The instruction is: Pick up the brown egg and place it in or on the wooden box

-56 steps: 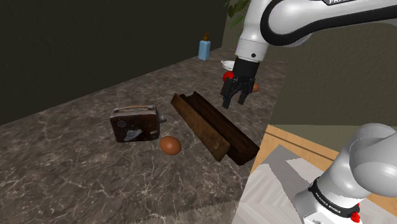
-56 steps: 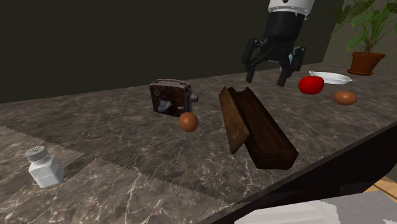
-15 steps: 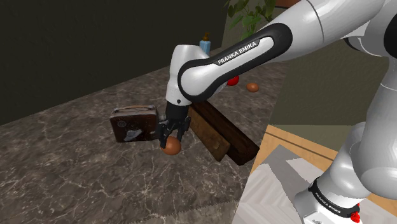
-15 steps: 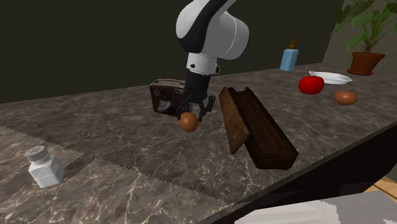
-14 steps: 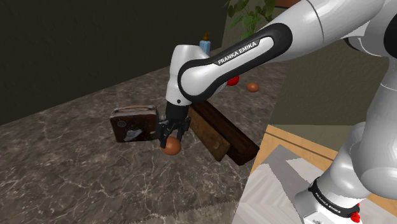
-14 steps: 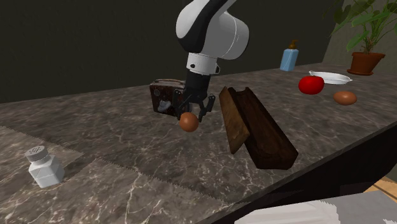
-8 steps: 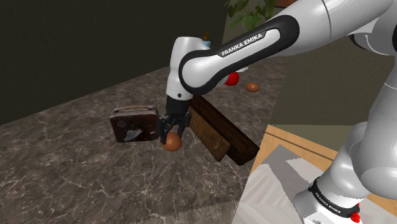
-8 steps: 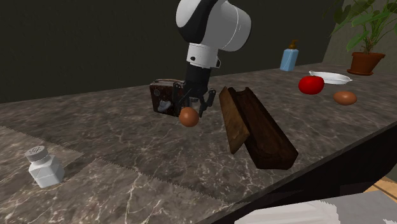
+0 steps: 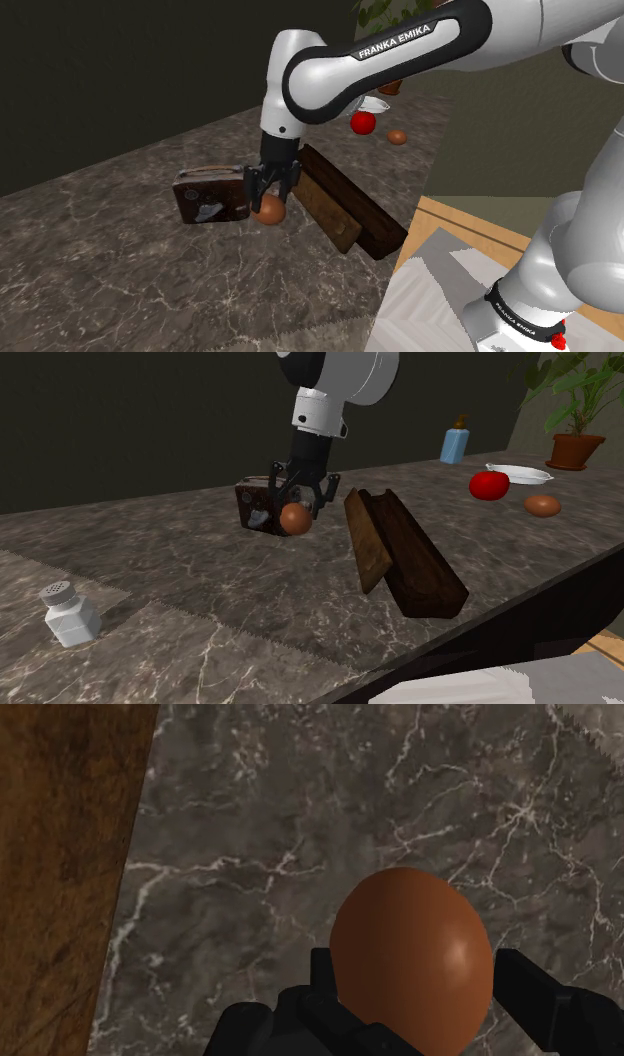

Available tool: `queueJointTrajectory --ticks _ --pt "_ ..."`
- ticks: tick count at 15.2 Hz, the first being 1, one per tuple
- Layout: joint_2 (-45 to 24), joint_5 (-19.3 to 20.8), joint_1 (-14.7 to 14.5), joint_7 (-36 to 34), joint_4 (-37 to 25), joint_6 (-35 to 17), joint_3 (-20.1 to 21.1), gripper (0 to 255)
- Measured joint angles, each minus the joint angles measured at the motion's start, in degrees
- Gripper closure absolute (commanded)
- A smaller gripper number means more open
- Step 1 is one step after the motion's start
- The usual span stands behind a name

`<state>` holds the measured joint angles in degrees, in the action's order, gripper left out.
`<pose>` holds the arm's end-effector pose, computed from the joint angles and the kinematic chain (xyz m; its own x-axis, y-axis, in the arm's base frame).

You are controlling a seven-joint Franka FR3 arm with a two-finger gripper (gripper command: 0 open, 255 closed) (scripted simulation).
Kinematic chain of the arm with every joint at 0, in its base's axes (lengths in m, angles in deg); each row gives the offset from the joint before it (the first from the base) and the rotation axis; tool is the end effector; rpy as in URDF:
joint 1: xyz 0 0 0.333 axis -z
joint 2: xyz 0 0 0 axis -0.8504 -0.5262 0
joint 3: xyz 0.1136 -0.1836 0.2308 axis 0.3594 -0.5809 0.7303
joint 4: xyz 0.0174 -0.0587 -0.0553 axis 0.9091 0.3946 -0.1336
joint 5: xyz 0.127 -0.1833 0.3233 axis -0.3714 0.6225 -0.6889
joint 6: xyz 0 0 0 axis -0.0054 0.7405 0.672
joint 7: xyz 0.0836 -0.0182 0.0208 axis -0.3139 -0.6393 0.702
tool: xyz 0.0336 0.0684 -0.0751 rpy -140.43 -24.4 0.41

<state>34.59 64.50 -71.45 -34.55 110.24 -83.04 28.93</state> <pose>0.5015 0.3058 0.3987 0.9932 0.0888 -0.0756 0.0685 -0.9687 -0.2387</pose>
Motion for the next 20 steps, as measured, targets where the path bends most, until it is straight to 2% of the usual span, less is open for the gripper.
queueJointTrajectory --ticks 20 --pt "4.5 0.2 0.6 -2.6 -10.0 14.1 -0.2 255"
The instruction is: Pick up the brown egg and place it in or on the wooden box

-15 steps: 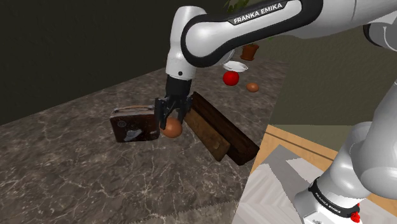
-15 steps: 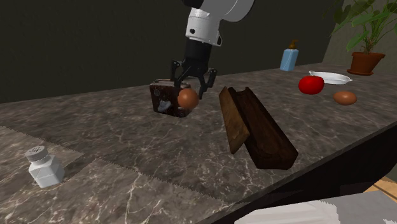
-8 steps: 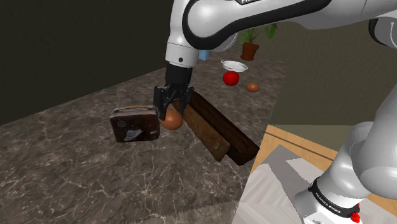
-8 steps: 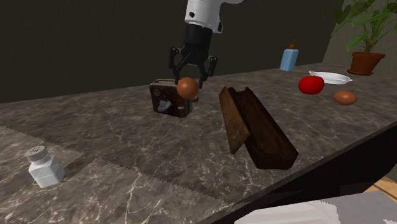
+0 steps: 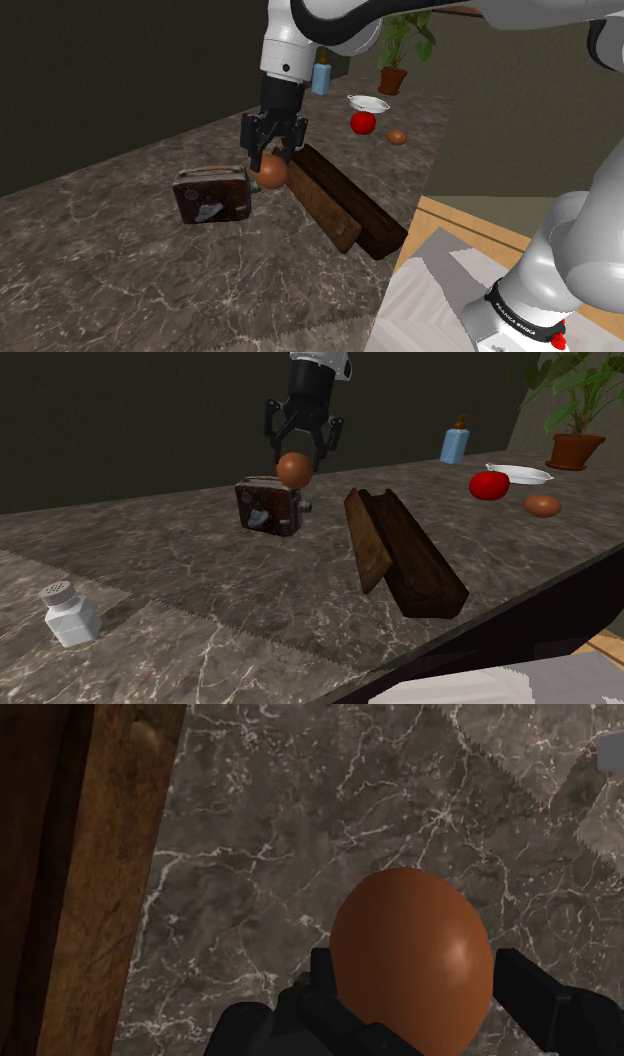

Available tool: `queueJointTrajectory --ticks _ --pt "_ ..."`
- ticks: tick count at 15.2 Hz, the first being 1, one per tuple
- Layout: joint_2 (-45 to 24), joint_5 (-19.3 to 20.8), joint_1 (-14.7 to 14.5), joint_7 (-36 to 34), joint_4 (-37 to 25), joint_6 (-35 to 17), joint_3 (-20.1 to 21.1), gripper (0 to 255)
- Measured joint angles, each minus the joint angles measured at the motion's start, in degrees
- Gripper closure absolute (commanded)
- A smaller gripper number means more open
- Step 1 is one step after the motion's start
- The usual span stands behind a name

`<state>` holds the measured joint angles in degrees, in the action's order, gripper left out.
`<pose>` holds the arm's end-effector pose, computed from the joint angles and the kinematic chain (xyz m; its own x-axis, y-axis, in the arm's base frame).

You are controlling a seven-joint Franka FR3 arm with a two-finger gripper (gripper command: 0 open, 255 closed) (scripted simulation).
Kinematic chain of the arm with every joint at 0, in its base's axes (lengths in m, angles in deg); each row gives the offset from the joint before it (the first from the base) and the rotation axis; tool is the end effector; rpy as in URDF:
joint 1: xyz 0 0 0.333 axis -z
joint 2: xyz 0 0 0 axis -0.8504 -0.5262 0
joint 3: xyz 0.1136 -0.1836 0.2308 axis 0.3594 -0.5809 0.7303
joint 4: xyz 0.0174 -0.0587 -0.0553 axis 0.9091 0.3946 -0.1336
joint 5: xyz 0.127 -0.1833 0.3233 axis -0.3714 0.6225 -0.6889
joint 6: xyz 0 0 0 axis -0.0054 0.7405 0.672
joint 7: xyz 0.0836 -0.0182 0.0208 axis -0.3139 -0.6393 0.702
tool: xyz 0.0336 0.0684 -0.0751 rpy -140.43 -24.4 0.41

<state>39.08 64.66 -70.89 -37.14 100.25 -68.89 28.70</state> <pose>0.5003 0.3052 0.5037 0.9932 0.0889 -0.0757 0.0685 -0.9686 -0.2388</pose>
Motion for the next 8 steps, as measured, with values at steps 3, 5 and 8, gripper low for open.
queueJointTrajectory --ticks 3,5,8 --pt "1.8 -0.5 1.5 2.6 1.2 1.2 -1.2 255" --pt "3.6 -1.1 2.8 5.2 3.1 1.7 -2.5 255" --pt "6.0 -1.6 4.8 9.1 4.9 3.2 -4.4 255"
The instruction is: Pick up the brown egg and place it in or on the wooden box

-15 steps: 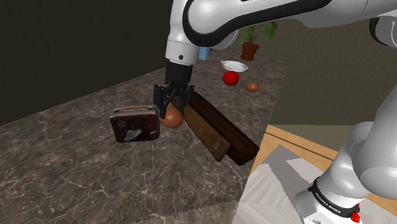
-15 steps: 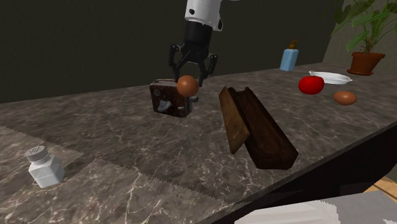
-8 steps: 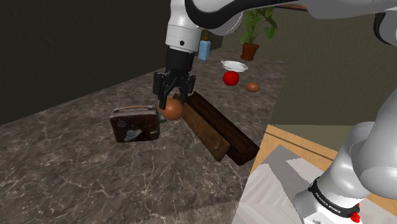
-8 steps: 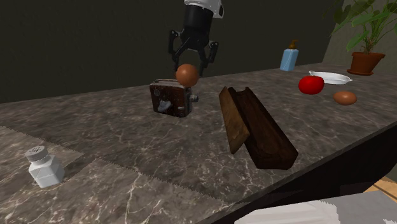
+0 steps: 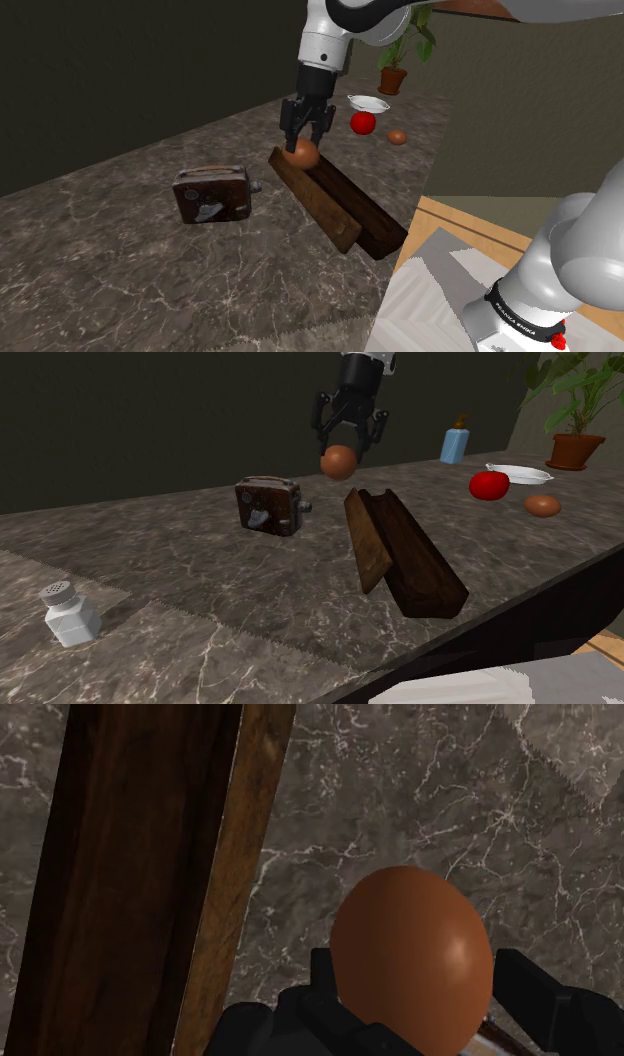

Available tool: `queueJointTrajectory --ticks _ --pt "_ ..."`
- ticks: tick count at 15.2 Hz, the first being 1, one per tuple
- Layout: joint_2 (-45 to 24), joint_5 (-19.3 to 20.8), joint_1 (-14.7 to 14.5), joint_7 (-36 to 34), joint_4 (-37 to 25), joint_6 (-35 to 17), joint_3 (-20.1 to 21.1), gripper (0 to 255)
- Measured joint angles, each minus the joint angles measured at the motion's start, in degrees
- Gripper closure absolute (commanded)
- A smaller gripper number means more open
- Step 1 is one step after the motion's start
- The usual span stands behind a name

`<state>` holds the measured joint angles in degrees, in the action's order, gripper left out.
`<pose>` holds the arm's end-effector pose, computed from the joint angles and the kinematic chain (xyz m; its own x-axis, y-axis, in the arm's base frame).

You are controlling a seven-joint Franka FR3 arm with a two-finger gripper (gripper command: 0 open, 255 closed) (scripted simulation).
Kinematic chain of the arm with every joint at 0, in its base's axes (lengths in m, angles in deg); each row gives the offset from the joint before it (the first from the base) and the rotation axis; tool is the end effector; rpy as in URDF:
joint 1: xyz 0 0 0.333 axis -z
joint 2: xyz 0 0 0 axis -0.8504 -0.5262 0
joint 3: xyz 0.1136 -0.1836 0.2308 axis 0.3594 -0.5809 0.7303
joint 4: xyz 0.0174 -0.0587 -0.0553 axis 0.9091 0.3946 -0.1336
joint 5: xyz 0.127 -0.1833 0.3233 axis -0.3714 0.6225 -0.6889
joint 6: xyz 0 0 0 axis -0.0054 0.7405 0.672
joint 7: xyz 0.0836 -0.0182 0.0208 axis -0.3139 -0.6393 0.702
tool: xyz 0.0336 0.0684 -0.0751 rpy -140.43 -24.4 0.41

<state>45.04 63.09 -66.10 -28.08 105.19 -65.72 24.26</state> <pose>0.5067 0.2168 0.5143 0.9933 0.0871 -0.0758 0.0668 -0.9689 -0.2383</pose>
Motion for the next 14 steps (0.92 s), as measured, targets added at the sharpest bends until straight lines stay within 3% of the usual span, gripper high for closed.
queueJointTrajectory --ticks 8,14 --pt "2.9 0.5 5.4 10.6 1.5 4.2 -6.0 255" --pt "2.7 0.4 6.0 12.9 5.0 1.0 -6.7 255"
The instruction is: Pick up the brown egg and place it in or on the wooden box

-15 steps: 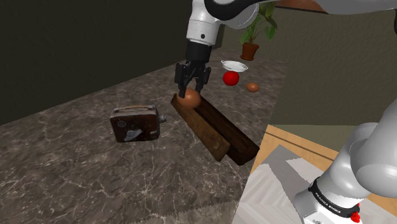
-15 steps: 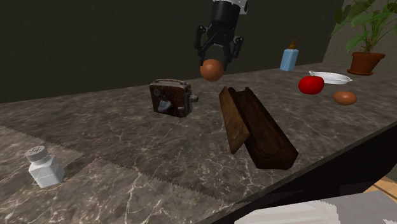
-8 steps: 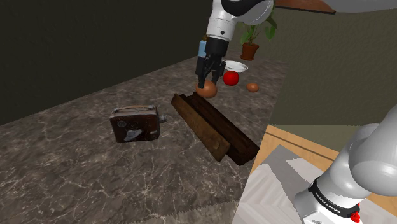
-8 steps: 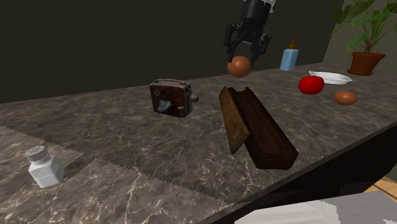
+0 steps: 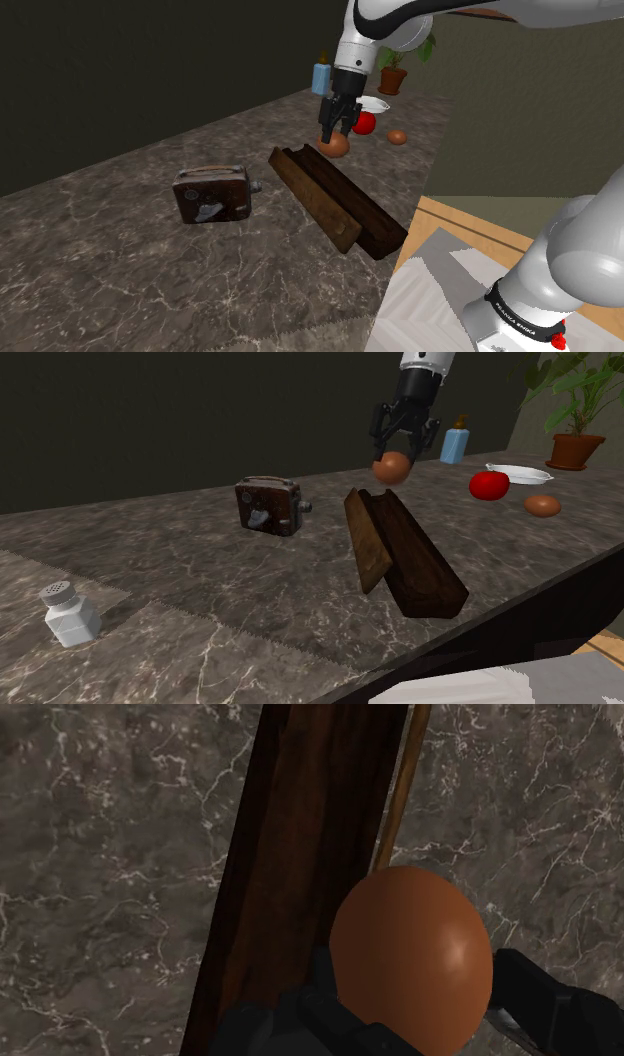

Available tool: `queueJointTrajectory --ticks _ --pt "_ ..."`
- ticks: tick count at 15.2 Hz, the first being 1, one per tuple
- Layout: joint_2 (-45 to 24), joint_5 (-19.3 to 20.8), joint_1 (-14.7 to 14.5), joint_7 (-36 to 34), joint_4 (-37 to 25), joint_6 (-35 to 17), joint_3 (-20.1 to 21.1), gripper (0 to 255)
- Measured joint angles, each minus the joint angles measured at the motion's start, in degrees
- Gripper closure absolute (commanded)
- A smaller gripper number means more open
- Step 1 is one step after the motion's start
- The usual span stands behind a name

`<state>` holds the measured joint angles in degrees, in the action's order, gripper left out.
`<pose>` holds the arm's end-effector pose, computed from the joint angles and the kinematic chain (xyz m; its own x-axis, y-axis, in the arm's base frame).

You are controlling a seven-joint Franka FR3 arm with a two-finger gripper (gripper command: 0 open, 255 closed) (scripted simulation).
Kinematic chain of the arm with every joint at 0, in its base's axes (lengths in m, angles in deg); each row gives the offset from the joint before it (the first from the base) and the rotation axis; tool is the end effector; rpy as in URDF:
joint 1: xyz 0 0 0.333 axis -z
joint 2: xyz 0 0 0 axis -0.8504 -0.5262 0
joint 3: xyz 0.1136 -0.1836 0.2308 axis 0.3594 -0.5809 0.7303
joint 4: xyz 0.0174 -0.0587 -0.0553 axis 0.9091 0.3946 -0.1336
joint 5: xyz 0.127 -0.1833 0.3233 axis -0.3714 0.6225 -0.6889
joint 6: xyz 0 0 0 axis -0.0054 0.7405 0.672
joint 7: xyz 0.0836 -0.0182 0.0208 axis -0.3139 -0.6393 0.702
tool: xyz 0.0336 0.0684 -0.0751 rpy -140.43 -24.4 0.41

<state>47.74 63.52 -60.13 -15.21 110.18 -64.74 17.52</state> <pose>0.5193 0.0966 0.4971 0.9931 0.0887 -0.0764 0.0682 -0.9687 -0.2388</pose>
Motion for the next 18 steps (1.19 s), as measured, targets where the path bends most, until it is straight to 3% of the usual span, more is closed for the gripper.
queueJointTrajectory --ticks 10,17,18 --pt "-2.0 -0.5 -0.3 1.5 5.7 -7.5 0.3 255" --pt "-2.1 -0.6 -0.3 1.7 6.3 -8.3 0.3 255" --pt "-2.1 -0.6 -0.3 1.7 6.3 -8.3 0.3 0"
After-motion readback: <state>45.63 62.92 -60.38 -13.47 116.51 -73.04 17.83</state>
